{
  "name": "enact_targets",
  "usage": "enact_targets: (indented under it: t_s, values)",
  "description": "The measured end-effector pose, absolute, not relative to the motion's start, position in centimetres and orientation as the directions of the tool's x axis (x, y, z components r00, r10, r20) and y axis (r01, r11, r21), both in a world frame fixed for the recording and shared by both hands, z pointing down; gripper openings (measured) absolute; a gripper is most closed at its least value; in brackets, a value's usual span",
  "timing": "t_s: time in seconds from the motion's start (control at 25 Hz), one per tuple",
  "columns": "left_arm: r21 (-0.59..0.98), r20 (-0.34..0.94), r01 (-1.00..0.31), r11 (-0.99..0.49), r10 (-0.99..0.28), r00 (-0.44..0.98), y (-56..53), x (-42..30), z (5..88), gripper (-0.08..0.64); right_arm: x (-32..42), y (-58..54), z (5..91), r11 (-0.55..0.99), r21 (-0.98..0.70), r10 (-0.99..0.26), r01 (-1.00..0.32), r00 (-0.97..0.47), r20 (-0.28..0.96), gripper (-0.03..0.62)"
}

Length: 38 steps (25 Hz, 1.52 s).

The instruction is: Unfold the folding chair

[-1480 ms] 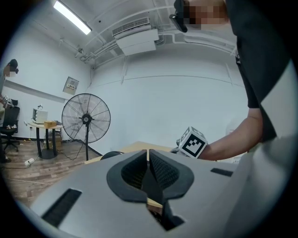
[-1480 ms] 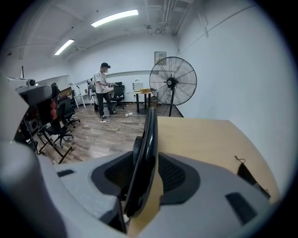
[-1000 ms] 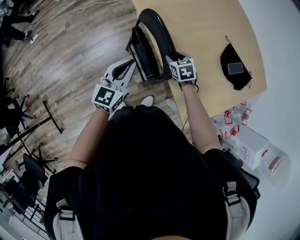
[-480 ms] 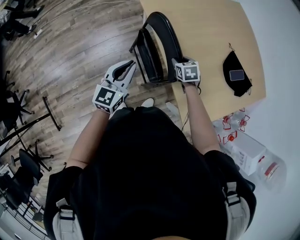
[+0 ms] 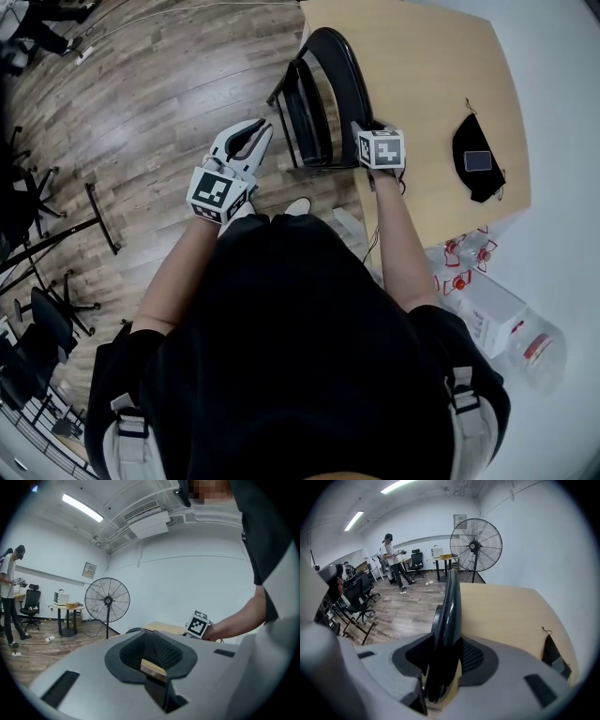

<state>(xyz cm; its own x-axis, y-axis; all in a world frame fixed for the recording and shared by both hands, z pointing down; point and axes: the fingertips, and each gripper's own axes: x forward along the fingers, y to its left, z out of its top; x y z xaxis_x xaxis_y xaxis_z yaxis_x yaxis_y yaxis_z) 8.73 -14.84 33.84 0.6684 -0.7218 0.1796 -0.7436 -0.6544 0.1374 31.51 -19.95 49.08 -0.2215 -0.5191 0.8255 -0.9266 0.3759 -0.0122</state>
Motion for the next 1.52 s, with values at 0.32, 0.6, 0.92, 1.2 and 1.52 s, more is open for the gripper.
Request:
enact_targets:
  t_s: [0.32,0.6,0.92,1.2,1.52]
  values:
    - [0.18,0.209,-0.773,-0.609,-0.744,0.635,-14.5,4.9,35.4,0.063,27.6,-18.7,48.4,0.392,0.027,-0.534,-0.92,-0.204,0.821,0.153]
    - [0.22,0.241,-0.784,-0.581,-0.746,0.621,-14.6,2.5,37.3,0.089,25.0,-17.9,48.3,0.404,0.046,-0.541,-0.914,-0.198,0.817,0.153]
    - [0.239,0.296,-0.792,-0.561,-0.735,0.61,-15.8,1.4,40.1,0.121,22.3,-17.3,48.0,0.425,0.057,-0.549,-0.903,-0.208,0.809,0.153]
    - [0.294,0.35,-0.813,-0.503,-0.735,0.581,-18.5,1.7,44.3,0.149,21.0,-17.0,47.9,0.406,0.074,-0.576,-0.911,-0.192,0.795,0.153]
    - [0.351,0.463,-0.84,-0.415,-0.702,0.54,-22.4,3.2,50.9,0.195,20.0,-16.9,48.0,0.387,0.095,-0.594,-0.917,-0.169,0.786,0.153]
